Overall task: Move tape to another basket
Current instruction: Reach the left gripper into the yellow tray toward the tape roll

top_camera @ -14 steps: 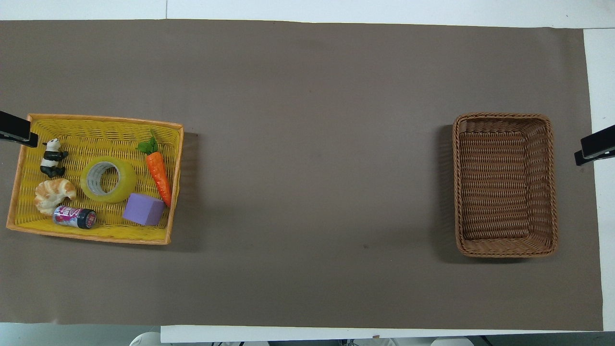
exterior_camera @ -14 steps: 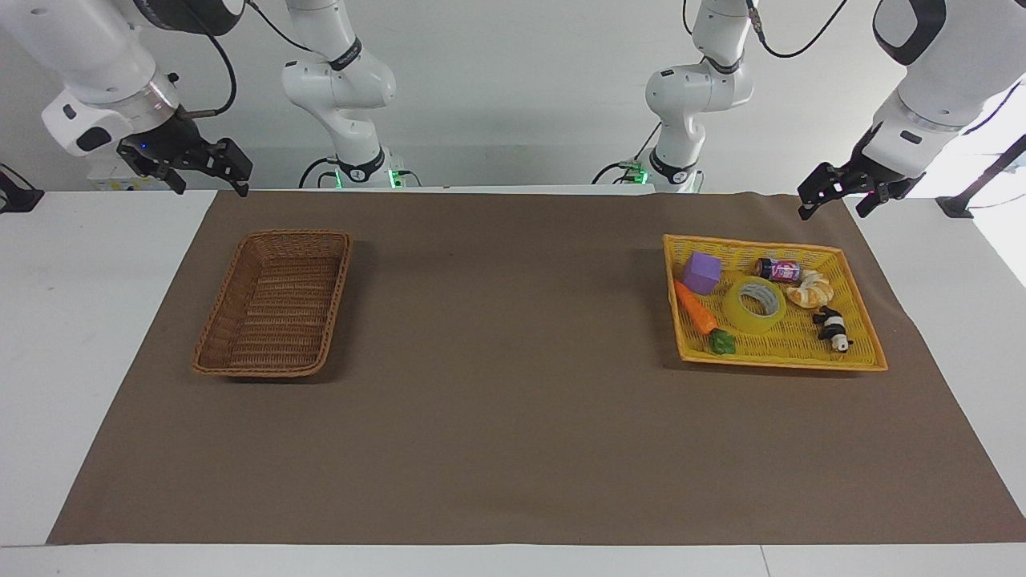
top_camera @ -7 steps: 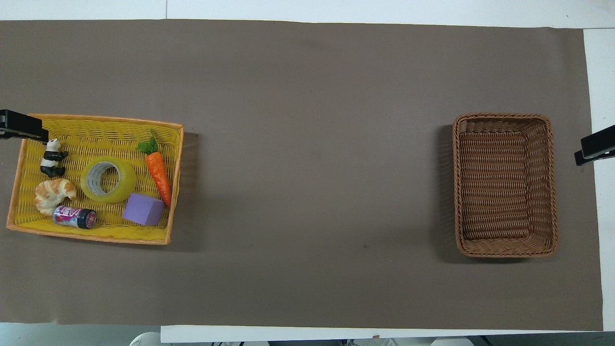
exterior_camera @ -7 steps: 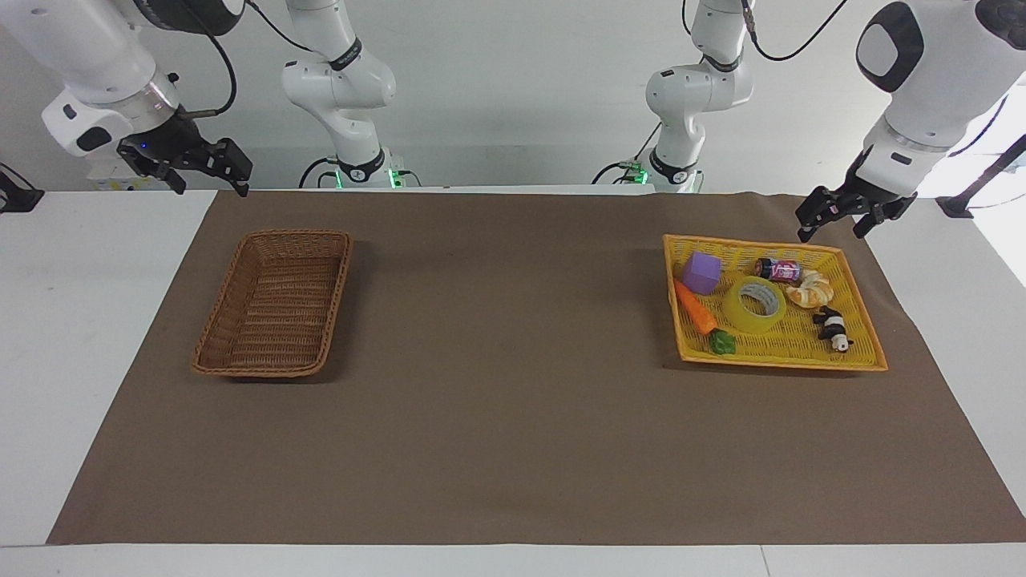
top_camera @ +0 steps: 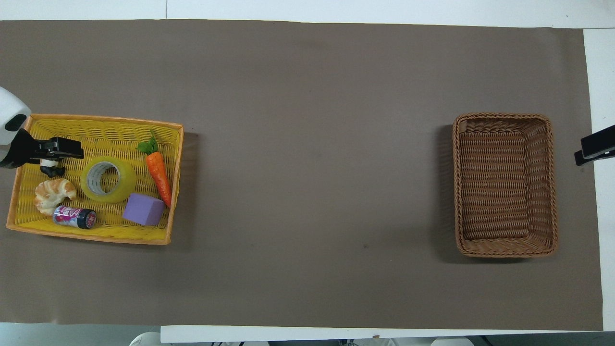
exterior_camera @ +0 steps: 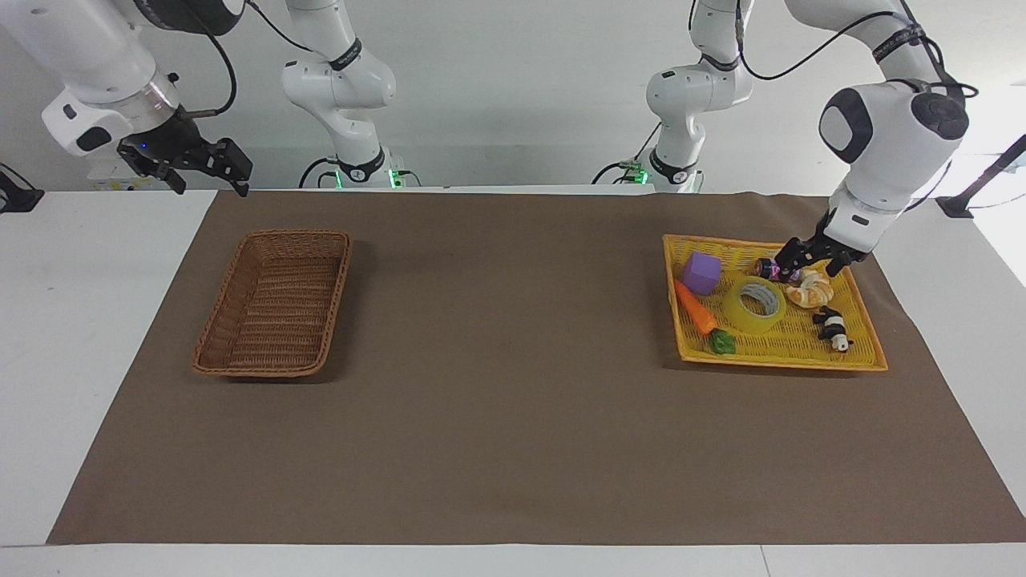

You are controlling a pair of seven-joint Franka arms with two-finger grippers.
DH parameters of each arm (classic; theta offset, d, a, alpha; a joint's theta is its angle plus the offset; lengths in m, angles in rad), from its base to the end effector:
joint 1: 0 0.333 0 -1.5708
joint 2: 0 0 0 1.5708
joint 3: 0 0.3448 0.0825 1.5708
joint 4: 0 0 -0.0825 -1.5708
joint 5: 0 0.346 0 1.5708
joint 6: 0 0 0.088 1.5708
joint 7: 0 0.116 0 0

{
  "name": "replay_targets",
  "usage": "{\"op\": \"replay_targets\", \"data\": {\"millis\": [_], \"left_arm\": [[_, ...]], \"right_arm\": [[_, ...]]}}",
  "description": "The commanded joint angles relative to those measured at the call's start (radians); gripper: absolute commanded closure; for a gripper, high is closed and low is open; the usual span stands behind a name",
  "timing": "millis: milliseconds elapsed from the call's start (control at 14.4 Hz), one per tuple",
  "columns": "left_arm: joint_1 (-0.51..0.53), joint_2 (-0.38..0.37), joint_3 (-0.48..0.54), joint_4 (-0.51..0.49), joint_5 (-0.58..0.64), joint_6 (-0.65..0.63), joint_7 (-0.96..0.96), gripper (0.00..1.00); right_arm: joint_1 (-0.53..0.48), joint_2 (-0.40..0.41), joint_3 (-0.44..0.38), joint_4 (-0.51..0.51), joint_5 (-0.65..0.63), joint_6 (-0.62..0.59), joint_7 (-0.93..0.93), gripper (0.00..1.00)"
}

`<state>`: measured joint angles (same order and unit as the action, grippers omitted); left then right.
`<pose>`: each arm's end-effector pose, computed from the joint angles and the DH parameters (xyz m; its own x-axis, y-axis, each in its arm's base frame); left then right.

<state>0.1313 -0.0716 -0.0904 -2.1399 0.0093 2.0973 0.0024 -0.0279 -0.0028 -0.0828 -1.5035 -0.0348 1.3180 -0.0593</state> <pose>0.4920 0.0198 0.4767 0.9990 0.0338 0.0286 0.0343 -0.9993 -0.0147 0.4829 -0.0584 0.6546 0.9813 -0.0582 -0.1833 -0.0548 -0.9982 0.0236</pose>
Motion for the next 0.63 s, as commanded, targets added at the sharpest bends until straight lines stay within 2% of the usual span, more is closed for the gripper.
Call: {"op": "replay_targets", "data": {"millis": [0, 139, 279, 348, 557], "left_arm": [[0.036, 0.019, -0.006, -0.060, 0.000, 0.093, 0.010, 0.04], [0.057, 0.024, -0.006, -0.067, 0.000, 0.086, 0.022, 0.13], [0.056, 0.001, -0.006, -0.128, 0.000, 0.073, 0.021, 0.33], [0.056, -0.013, -0.006, -0.158, 0.000, 0.099, 0.016, 0.35], [0.044, -0.001, -0.008, -0.163, -0.002, 0.133, 0.008, 0.35]], "right_arm": [[0.002, -0.025, -0.002, -0.034, -0.005, 0.023, -0.013, 0.01], [0.002, -0.025, -0.002, -0.034, -0.005, 0.021, -0.013, 0.01], [0.002, -0.025, -0.002, -0.034, -0.005, 0.023, -0.013, 0.01], [0.002, -0.025, -0.002, -0.034, -0.005, 0.023, -0.013, 0.01], [0.002, -0.025, -0.002, -0.034, -0.005, 0.023, -0.013, 0.01]]}}
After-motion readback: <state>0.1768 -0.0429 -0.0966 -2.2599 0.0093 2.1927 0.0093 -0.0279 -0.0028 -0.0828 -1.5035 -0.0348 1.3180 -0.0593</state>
